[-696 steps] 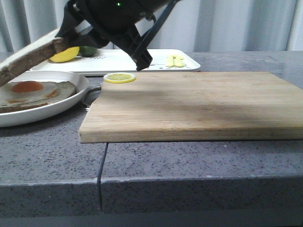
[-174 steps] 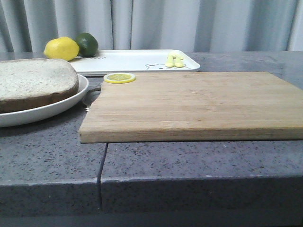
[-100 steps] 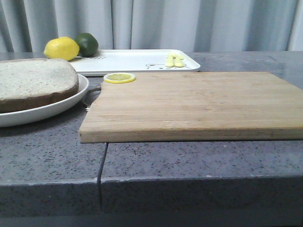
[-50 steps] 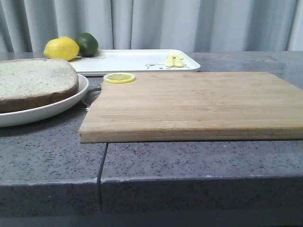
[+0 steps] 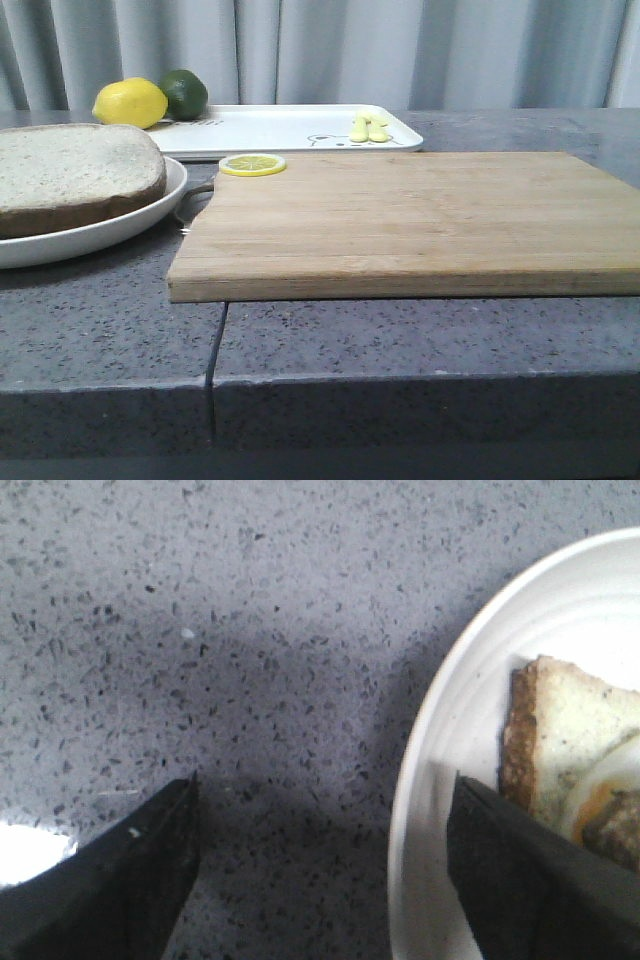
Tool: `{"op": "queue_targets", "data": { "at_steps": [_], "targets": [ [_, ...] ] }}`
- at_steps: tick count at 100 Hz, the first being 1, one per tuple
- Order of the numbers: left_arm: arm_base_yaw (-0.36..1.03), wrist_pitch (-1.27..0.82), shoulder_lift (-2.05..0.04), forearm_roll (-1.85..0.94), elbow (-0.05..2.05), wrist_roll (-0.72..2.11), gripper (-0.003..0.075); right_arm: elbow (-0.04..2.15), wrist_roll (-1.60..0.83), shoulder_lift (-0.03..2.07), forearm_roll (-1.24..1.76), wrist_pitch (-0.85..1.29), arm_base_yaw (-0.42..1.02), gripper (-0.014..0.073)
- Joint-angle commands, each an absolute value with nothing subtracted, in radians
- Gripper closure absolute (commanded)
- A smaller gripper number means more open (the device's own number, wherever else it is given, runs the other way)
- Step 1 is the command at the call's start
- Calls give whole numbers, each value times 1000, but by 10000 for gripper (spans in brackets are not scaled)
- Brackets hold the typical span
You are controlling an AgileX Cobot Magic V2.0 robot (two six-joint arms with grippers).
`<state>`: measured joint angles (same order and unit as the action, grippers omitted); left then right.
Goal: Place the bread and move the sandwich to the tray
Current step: 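Grip the white plate rim with the left gripper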
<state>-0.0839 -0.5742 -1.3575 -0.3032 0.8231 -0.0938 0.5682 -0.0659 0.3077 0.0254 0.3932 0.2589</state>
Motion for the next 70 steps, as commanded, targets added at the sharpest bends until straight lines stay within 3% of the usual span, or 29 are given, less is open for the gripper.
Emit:
{"op": "queue_targets", "data": {
  "at_steps": [1, 30, 70],
  "targets": [
    [-84, -545, -1354, -323, 848, -104, 227, 592, -70, 317, 16, 302, 252, 169],
    [-84, -545, -1356, -323, 848, -104, 247, 592, -70, 317, 16, 302, 252, 169],
    [-84, -549, -1356, -371, 848, -104, 545, 592, -70, 317, 16, 302, 252, 169]
  ]
}}
